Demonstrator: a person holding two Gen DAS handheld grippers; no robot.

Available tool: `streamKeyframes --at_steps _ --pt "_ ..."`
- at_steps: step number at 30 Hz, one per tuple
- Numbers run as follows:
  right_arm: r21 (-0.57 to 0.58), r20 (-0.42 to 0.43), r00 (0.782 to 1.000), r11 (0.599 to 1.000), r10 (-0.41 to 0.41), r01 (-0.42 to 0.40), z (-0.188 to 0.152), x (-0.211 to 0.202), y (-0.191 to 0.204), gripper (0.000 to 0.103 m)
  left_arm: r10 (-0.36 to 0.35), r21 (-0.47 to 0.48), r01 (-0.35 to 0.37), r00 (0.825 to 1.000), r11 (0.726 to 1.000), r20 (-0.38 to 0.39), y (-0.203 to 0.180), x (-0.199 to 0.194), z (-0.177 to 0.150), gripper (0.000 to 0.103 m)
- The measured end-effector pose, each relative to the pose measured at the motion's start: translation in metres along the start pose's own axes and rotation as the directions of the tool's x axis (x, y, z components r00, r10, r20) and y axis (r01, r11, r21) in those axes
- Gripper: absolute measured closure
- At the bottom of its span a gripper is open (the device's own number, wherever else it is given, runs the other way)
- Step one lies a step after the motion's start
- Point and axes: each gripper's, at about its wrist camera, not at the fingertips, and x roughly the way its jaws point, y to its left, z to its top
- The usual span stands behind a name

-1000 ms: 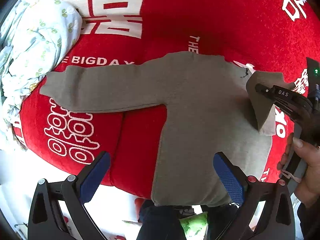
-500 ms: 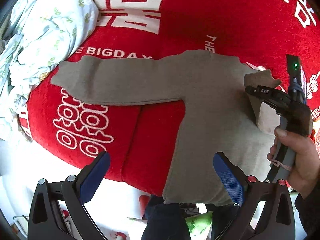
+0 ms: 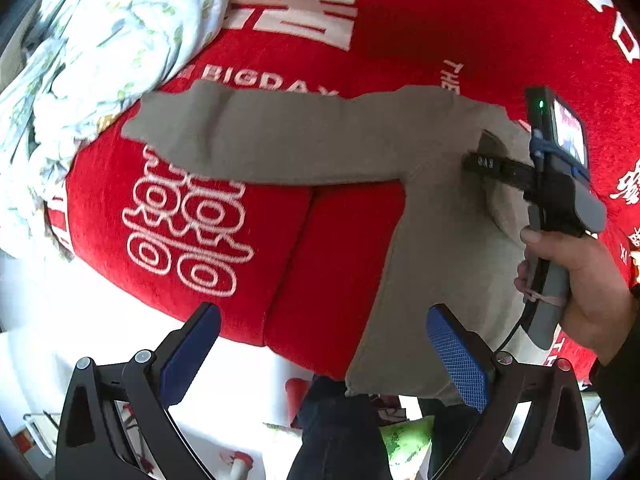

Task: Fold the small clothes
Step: 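Lay the sleeve on the sweater body and open the right tool, then move the left tool to the other sleeve cuff and grasp it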

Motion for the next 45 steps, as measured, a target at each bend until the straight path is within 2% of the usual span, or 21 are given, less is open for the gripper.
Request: streamKeyframes --at_steps 2,5,8,12,14,17,20,23,28,30,33,34,35,37,38,40,43,45 --pt "-0.041 0.026 0.999 0.999 0.028 -0.027 -0.002 -0.006 0.013 0.034 0.003 -0.009 -0.003 1.0 1.0 -0.016 0.004 0.004 -0.004 0.0" --pt "-0.094 0.018 0.998 0.993 0.067 -0.065 -0.008 -0.013 0.027 0.034 -0.002 -0.029 0.001 0.999 1.0 -0.039 0.01 0.009 -0.008 0.0" --pt "-0.078 0.054 0.997 0.995 0.06 -0.056 -0.014 -0.027 0.019 0.034 -0.006 -0.034 0.004 0.999 0.999 -0.044 0.01 0.01 -0.009 0.0" --pt "0.136 0.096 0.995 0.99 -0.036 0.023 -0.028 -0.039 -0.038 0.03 -0.016 -0.033 0.014 0.999 0.999 -0.044 0.006 0.012 -0.007 0.0" --pt "0.275 0.075 0.989 0.956 -0.124 0.099 -0.041 -0.038 -0.079 0.028 -0.02 -0.03 0.019 0.999 0.999 -0.044 0.004 0.012 -0.008 0.0" --pt "0.424 -0.025 0.979 0.885 -0.204 0.195 -0.056 -0.025 -0.128 0.028 -0.022 -0.029 0.02 0.999 0.999 -0.047 0.003 0.014 -0.011 0.0" --pt "0.468 -0.072 0.969 0.849 -0.238 0.244 -0.061 -0.015 -0.143 0.028 -0.013 -0.035 0.011 0.998 0.999 -0.059 0.008 0.016 -0.017 0.0" --pt "0.426 -0.073 0.957 0.859 -0.282 0.285 -0.053 -0.01 -0.126 0.028 0.003 -0.047 -0.006 0.998 0.999 -0.066 0.015 0.016 -0.022 0.0" --pt "0.333 -0.037 0.934 0.877 -0.354 0.346 -0.035 -0.007 -0.063 0.028 0.022 -0.072 -0.027 0.997 0.997 -0.07 0.027 0.016 -0.027 0.0" --pt "0.241 -0.008 0.941 0.913 -0.338 0.33 -0.032 -0.006 -0.03 0.028 0.022 -0.085 -0.028 0.997 0.996 -0.076 0.031 0.019 -0.027 0.0" --pt "0.111 0.033 0.913 0.91 -0.406 0.4 -0.035 -0.01 -0.003 0.028 0.02 -0.109 -0.029 0.996 0.994 -0.082 0.035 0.023 -0.024 0.0" --pt "0.092 0.041 0.913 0.912 -0.405 0.4 -0.036 -0.009 0.001 0.028 0.019 -0.114 -0.028 0.997 0.993 -0.079 0.037 0.024 -0.022 0.0" --pt "0.068 0.048 0.919 0.919 -0.391 0.388 -0.036 -0.01 0.002 0.027 0.02 -0.117 -0.029 0.997 0.993 -0.075 0.038 0.025 -0.02 0.0" --pt "0.003 0.04 0.963 0.964 -0.268 0.268 -0.038 -0.013 0.005 0.021 0.036 -0.125 -0.043 0.998 0.991 -0.059 0.044 0.029 -0.011 0.0" --pt "-0.018 0.039 0.97 0.97 -0.242 0.243 -0.039 -0.016 0.004 0.021 0.044 -0.134 -0.051 0.998 0.99 -0.055 0.048 0.031 -0.007 0.0" --pt "-0.052 0.063 0.972 0.972 -0.227 0.23 -0.045 -0.025 0.002 0.021 0.075 -0.172 -0.082 0.996 0.982 -0.049 0.063 0.041 0.007 0.0" --pt "-0.083 0.079 0.979 0.977 -0.188 0.194 -0.057 -0.043 -0.009 0.021 0.081 -0.253 -0.089 0.996 0.963 -0.042 0.093 0.059 0.031 0.0" --pt "-0.106 0.074 0.98 0.976 -0.185 0.192 -0.067 -0.051 -0.019 0.021 0.017 -0.342 -0.027 0.999 0.939 -0.031 0.122 0.076 0.053 0.0"
